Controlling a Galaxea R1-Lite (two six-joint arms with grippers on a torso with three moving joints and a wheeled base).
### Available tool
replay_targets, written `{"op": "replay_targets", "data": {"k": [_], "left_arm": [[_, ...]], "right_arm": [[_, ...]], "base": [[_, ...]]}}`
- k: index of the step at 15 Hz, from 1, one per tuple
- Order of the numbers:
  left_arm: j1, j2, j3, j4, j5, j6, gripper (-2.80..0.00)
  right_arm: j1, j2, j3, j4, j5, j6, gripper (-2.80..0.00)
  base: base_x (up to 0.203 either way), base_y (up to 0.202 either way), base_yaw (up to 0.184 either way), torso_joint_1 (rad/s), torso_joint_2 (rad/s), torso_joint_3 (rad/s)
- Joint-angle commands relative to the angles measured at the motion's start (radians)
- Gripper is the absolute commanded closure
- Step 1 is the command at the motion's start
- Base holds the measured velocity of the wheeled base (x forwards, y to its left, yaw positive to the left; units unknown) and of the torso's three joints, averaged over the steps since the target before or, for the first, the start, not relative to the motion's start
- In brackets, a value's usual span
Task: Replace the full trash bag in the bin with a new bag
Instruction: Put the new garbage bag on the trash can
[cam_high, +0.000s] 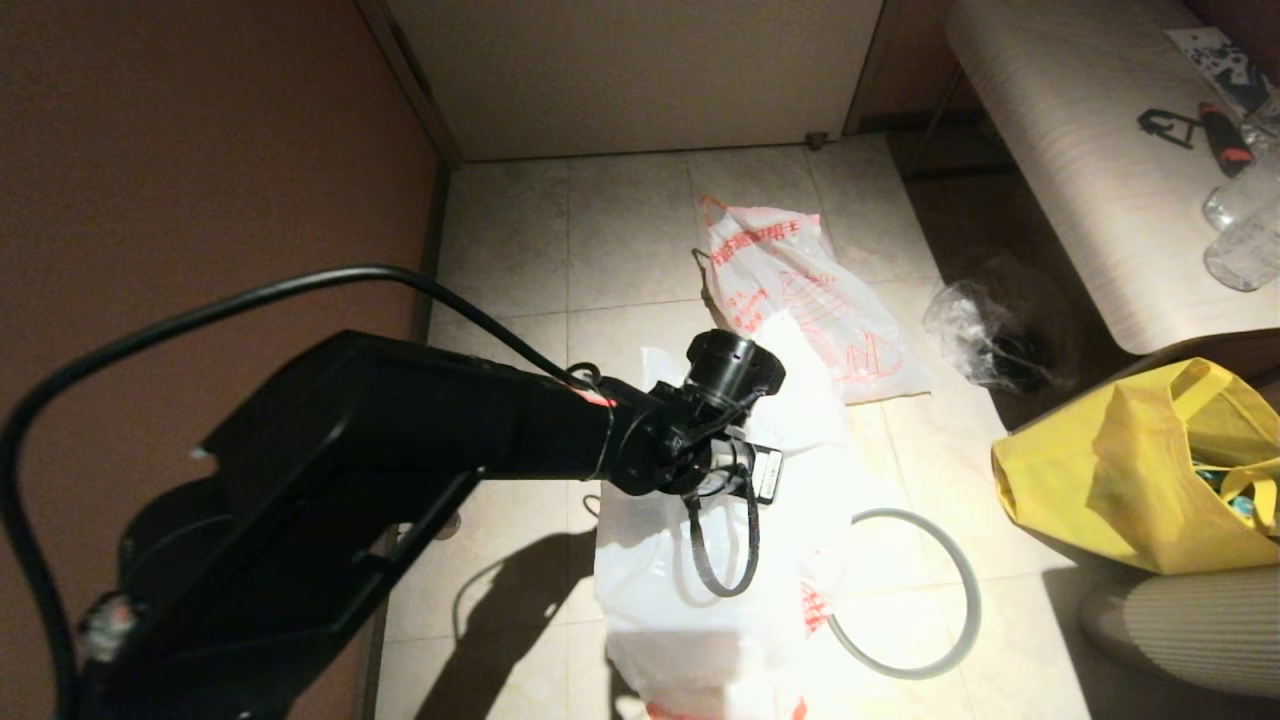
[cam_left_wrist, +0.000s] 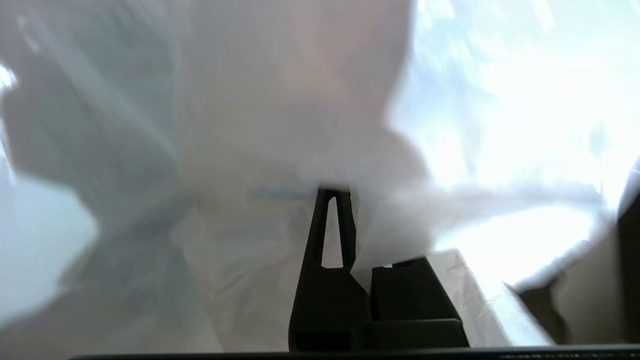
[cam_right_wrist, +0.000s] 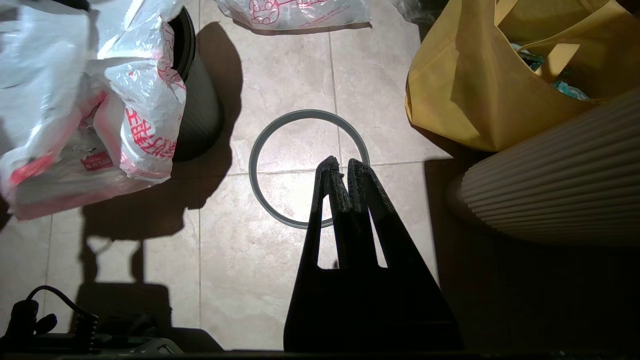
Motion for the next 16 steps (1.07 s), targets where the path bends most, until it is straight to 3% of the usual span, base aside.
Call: {"op": "replay_targets", "data": {"k": [1, 3, 5, 6, 11, 16], "left_arm": [[0.034, 0.237, -0.116, -0.073, 0.06, 0.027, 0.0], [0.062, 0.373, -0.186, -0.23, 0.115, 0.114, 0.0], [0.087, 0.483, -0.206, -0.47, 0.168, 0.244, 0.0], [0.098, 0.515, -0.211, -0.517, 0.188, 0.298, 0.0], [0.112, 0.545, -0.214, -0.524, 0.197, 0.359, 0.0], [0.113, 0.558, -0.209, -0.493, 0.205, 0.372, 0.0]], "right_arm": [[0.0, 0.0, 0.0, 0.001, 0.0, -0.001, 0.0], [0.0, 0.0, 0.0, 0.001, 0.001, -0.001, 0.0], [-0.001, 0.0, 0.0, 0.0, 0.0, -0.001, 0.0], [0.0, 0.0, 0.0, 0.0, 0.0, -0.001, 0.0], [0.0, 0.0, 0.0, 0.002, 0.0, -0.001, 0.0], [0.0, 0.0, 0.0, 0.0, 0.0, -0.001, 0.0]], "base": [[0.0, 0.0, 0.0, 0.0, 0.0, 0.0], [0.0, 0.0, 0.0, 0.0, 0.0, 0.0], [0.0, 0.0, 0.0, 0.0, 0.0, 0.0], [0.0, 0.0, 0.0, 0.0, 0.0, 0.0], [0.0, 0.0, 0.0, 0.0, 0.0, 0.0], [0.0, 0.0, 0.0, 0.0, 0.0, 0.0]]}}
